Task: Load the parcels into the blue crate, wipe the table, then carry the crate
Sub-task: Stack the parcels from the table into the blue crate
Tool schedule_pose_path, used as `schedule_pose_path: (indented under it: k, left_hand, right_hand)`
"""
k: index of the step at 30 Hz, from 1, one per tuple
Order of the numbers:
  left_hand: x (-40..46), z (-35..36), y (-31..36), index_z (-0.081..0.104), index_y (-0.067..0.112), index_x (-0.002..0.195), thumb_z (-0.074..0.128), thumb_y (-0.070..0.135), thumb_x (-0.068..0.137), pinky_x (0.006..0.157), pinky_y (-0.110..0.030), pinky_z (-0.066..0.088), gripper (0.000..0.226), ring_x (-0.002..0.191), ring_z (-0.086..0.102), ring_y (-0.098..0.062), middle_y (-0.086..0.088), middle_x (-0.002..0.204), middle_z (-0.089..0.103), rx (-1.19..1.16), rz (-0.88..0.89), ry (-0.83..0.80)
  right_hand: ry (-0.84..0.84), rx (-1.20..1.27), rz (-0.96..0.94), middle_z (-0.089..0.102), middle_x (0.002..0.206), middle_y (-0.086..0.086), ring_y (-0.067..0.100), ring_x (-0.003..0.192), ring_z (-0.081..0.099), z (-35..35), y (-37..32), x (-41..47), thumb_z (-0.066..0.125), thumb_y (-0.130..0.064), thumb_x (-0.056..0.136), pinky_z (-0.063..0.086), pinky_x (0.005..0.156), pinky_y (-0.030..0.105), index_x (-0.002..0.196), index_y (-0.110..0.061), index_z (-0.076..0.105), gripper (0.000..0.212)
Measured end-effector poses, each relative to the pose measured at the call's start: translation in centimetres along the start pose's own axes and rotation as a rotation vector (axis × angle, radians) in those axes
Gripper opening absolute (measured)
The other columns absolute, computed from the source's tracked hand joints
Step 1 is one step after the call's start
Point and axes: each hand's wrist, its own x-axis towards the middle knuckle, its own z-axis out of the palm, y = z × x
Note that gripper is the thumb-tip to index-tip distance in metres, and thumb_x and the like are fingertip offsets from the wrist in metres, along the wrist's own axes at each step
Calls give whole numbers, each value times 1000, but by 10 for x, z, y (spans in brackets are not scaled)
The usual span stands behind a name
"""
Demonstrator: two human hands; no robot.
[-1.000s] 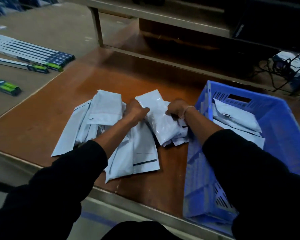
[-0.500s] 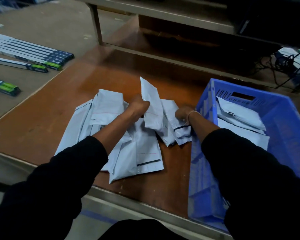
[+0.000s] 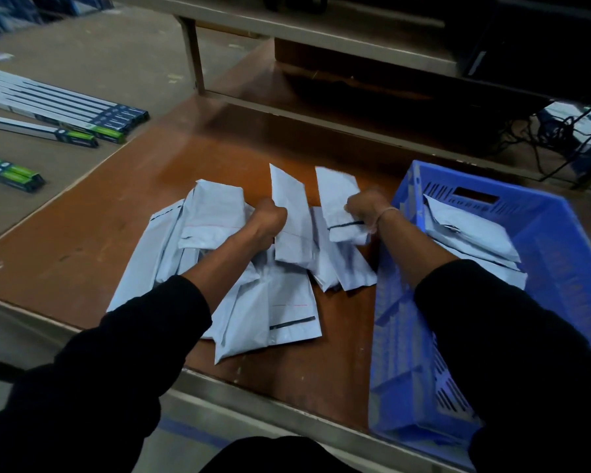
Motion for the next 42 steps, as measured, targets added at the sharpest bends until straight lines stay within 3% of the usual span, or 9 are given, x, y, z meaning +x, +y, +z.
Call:
schedule_pose_path:
  k: [5, 11, 14, 20, 25, 28, 33, 37, 42]
  left_hand:
    - [-8, 0, 5, 54, 9, 119, 42, 17, 108, 71, -39, 54, 19, 81, 62, -23, -7, 100, 65, -316, -82, -34]
    - [6, 1, -2, 61, 24, 134, 56, 87, 74, 95, -51, 58, 87, 117, 68, -31, -3, 126, 72, -401, -47, -217]
    - [-12, -4, 10, 65, 21, 128, 72, 76, 71, 95, -48, 58, 79, 111, 71, -29, -3, 118, 76, -288, 67, -257]
    - [-26, -3, 29, 63, 14, 126, 90, 21, 74, 84, -46, 63, 59, 104, 73, -29, -7, 114, 75, -73, 199, -339]
    - [-35, -9, 56, 52, 23, 138, 89, 19, 69, 84, -28, 56, 79, 111, 66, -21, -2, 125, 66, 235, 460, -283]
    - [-45, -10, 81, 51, 25, 139, 85, 13, 71, 81, -19, 49, 77, 112, 62, -15, 2, 126, 63, 503, 686, -306]
    - [-59, 4, 118, 54, 36, 139, 81, 21, 67, 87, -32, 52, 79, 106, 62, -13, 11, 122, 65, 829, 837, -286]
    - [-66, 16, 141, 52, 38, 140, 79, 28, 68, 83, -31, 50, 78, 103, 60, -11, 16, 119, 62, 909, 914, -296]
    - [-79, 41, 165, 64, 22, 120, 87, 38, 72, 81, -35, 55, 56, 101, 65, -15, 5, 114, 68, 845, 1015, -264]
  right_hand:
    - [-125, 161, -74, 54, 78, 10, 23, 87, 53, -2, -20, -11, 62, 0, 93, 43, 66, 36, 66, -8, 52, 29]
    - [-64, 277, -86, 56, 72, 12, 23, 64, 56, 2, -14, -26, 75, 0, 83, 52, 61, 34, 72, 0, 58, 20]
    - [-34, 351, -94, 63, 78, 20, 27, 67, 61, -8, -10, -29, 81, -2, 75, 58, 67, 42, 90, 10, 70, 22]
    - [-95, 391, -139, 65, 73, 18, 17, 46, 60, -32, -7, -50, 71, -2, 85, 52, 46, 23, 90, 8, 70, 10]
    - [175, 73, -340, 73, 84, 9, 22, 76, 68, -60, 2, -53, 84, -27, 71, 60, 66, 39, 90, -8, 73, 29]
    - [453, -85, -551, 55, 125, 9, 24, 113, 53, -82, 5, -53, 90, -39, 58, 42, 86, 30, 126, -14, 53, 82]
    - [246, -4, -746, 38, 151, 9, 23, 137, 36, -129, 15, -52, 94, -29, 60, 33, 106, 26, 155, -18, 18, 123]
    - [161, 205, -710, 59, 126, 5, 14, 112, 61, -160, 33, -58, 96, -26, 55, 56, 91, 31, 142, -21, 36, 106]
    - [157, 303, -661, 68, 102, 6, 8, 88, 63, -205, 68, -71, 89, -12, 70, 57, 79, 29, 116, 1, 55, 59]
